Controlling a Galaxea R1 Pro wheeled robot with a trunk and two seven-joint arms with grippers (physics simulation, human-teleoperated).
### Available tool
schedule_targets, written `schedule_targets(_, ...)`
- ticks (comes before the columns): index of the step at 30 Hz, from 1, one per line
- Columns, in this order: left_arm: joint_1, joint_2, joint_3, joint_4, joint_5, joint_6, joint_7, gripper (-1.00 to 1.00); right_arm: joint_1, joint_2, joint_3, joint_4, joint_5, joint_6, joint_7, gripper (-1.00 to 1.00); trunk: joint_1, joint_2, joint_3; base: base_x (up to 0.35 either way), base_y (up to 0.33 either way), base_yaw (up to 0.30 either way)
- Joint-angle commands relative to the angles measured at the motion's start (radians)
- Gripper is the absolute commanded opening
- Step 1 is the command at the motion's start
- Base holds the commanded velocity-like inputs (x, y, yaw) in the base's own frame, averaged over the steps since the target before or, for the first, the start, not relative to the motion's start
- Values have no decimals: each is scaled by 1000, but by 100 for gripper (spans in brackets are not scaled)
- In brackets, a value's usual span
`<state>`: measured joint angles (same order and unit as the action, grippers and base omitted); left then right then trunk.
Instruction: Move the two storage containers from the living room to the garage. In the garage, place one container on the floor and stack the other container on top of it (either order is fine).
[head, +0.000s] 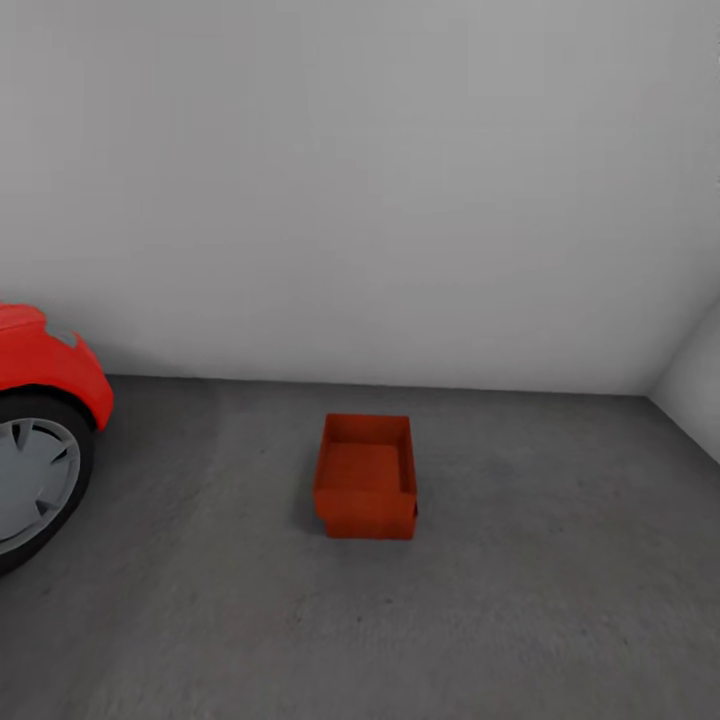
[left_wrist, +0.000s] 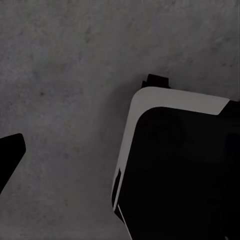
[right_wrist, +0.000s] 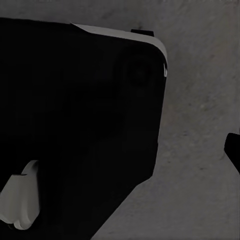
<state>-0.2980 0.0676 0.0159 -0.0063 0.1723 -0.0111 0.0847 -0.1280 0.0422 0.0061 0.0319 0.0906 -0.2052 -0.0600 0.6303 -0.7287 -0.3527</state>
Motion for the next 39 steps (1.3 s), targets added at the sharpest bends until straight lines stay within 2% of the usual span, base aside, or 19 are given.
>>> schedule_targets(1,-1,0,1,0,6,-1,1,100,-1,0,0,3,10,-5,-7,100,0,-1,1,0,0,0)
schedule_targets(39,0,0,1,0,6,-1,1,100,1,-3,2,2,13,-11,-9,100,0,-1,61,0,0,0)
